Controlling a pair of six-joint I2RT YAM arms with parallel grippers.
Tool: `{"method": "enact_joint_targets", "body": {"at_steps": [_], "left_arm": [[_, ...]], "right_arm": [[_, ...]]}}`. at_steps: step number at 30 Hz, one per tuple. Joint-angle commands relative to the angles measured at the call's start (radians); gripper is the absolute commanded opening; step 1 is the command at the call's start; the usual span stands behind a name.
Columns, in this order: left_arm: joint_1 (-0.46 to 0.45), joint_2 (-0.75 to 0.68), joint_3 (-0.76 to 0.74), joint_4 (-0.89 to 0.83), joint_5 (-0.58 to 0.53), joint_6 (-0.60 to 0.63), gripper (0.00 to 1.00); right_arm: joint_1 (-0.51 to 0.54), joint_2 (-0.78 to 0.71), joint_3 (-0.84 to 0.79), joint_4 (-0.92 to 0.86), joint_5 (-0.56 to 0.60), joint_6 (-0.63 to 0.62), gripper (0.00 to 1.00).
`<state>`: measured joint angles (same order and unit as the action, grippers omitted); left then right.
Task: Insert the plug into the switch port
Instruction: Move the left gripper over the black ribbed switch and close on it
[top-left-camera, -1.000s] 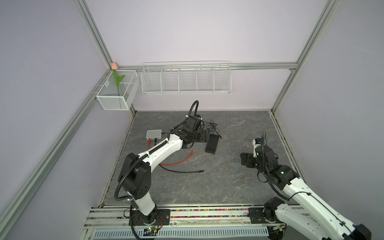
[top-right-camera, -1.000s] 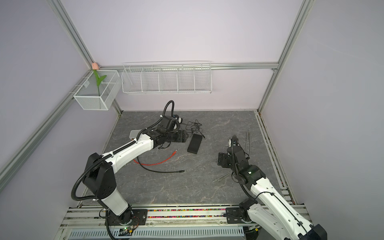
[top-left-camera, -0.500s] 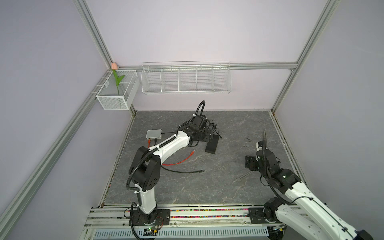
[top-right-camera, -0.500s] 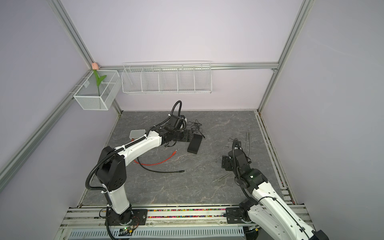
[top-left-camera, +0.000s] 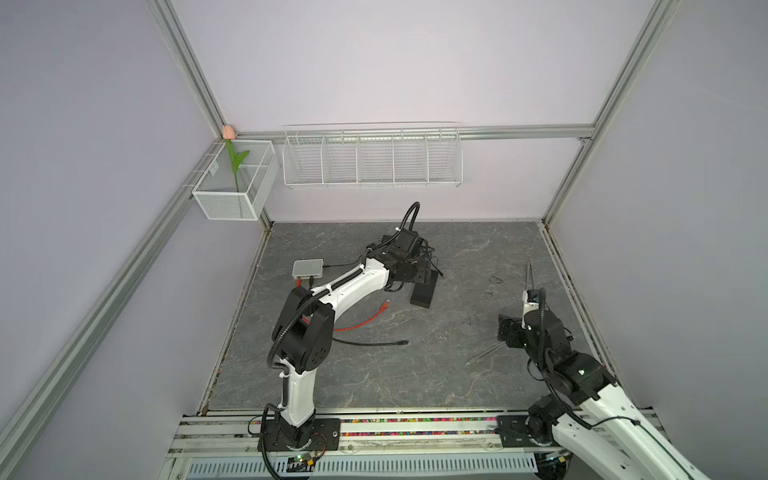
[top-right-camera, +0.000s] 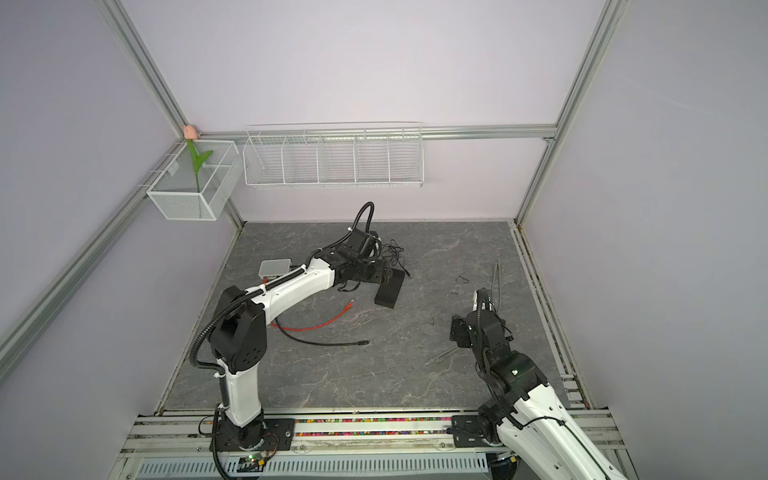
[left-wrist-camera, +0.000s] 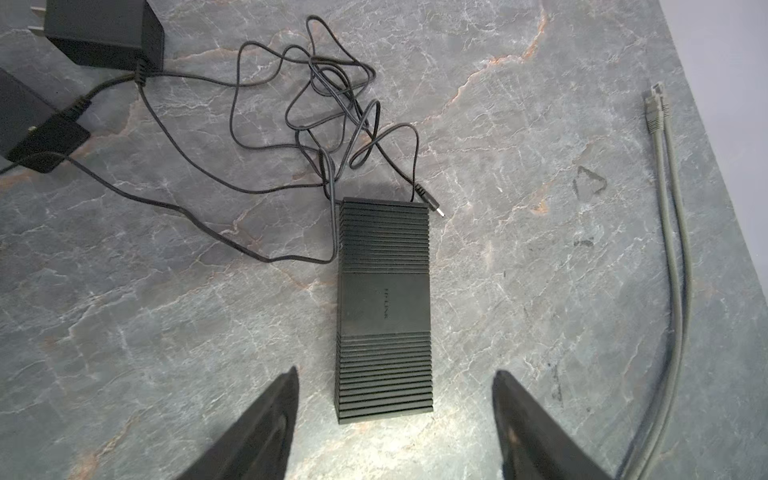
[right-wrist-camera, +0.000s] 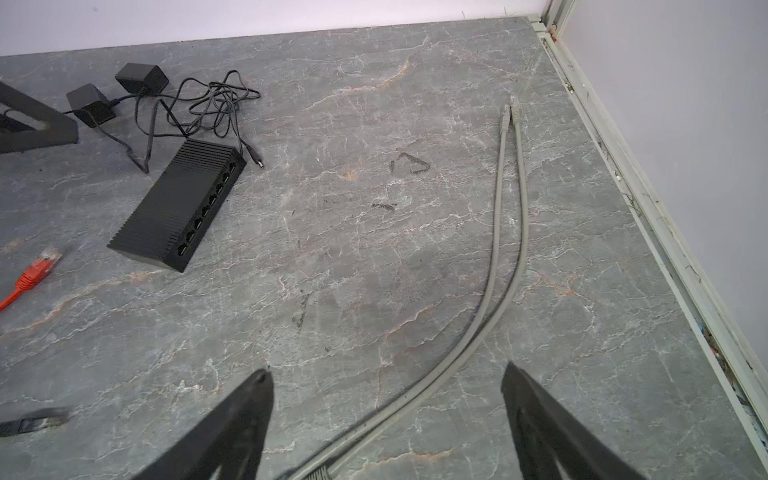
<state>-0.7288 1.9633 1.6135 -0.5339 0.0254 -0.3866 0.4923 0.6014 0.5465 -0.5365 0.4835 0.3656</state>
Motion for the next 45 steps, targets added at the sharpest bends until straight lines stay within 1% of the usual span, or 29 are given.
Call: {"method": "enact_joint_targets", "body": {"at_steps": [1, 9, 23, 29, 45], "left_arm": [[-0.007, 0.039, 0.062, -0.047, -0.023, 0.018, 0.73], [-0.011, 0.129, 0.152, -0.102, -0.039, 0.025, 0.73], [-0.031, 0.25, 0.229, -0.158, -0.071, 0.032, 0.73], [-0.04, 0.301, 0.264, -0.184, -0.103, 0.031, 0.73], [-0.073, 0.43, 0.359, -0.25, -0.145, 0.037, 0.73]], "right_arm": [[0.001, -0.004, -0.003, -0.012, 0.027, -0.006, 0.89], [0.002, -0.029, -0.011, -0.016, 0.033, -0.001, 0.89], [0.001, 0.014, -0.001, -0.001, 0.04, -0.011, 0.89], [0.001, 0.015, -0.001, -0.002, 0.04, -0.011, 0.89], [0.002, -0.008, -0.007, -0.007, 0.052, -0.005, 0.89]]}}
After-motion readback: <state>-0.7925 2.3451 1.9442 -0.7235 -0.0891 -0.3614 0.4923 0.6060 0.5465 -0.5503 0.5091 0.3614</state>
